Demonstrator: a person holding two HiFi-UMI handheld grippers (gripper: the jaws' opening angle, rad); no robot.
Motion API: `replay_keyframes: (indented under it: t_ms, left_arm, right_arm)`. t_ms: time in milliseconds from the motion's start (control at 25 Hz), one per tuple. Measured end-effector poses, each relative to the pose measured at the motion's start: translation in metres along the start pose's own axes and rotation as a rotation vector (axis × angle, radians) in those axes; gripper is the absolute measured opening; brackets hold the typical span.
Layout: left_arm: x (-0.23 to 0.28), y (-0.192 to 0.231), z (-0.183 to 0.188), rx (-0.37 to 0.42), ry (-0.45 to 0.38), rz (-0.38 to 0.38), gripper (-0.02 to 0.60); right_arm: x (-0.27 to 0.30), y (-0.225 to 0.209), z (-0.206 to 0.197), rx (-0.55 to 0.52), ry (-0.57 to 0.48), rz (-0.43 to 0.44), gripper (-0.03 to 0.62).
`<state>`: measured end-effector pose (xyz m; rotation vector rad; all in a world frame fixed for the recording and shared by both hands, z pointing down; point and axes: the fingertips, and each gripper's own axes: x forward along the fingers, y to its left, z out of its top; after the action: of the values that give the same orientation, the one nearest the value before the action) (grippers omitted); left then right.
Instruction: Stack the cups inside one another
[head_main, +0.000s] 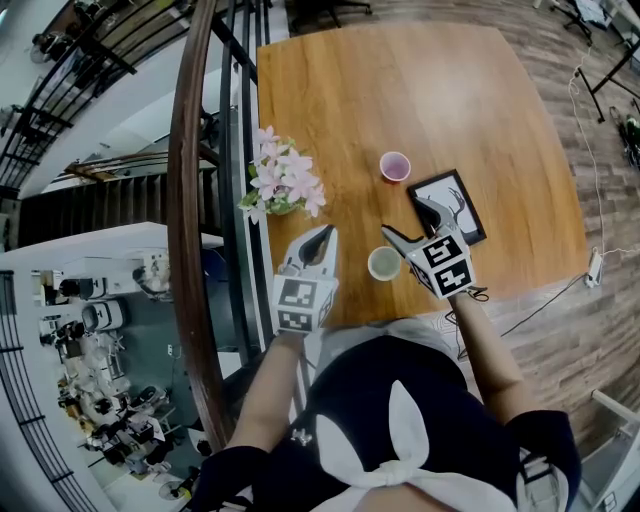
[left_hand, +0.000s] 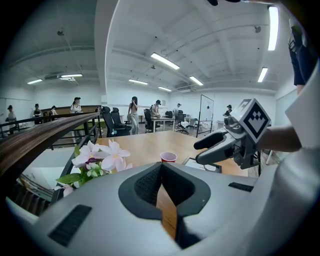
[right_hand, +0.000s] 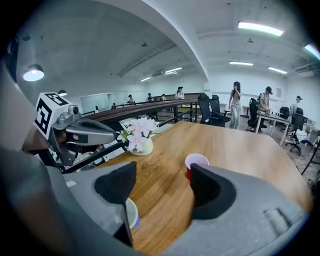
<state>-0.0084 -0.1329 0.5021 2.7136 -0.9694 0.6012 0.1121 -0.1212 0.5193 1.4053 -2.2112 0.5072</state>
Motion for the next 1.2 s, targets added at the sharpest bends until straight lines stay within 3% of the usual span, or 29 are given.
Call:
replay_keyframes:
  t_ms: [680, 1200]
  left_arm:
    - [0.027, 0.004, -0.002, -0.017, 0.042, -0.036, 0.017]
    - [0.047, 0.009, -0.012, -0.031, 0.070, -0.053, 0.017]
  right_arm:
    - [0.033, -0.052, 0.035, -0.027, -0.009, -0.049, 0.333]
    - [0.069, -0.079, 0.026, -0.007, 0.032, -0.060, 0.334]
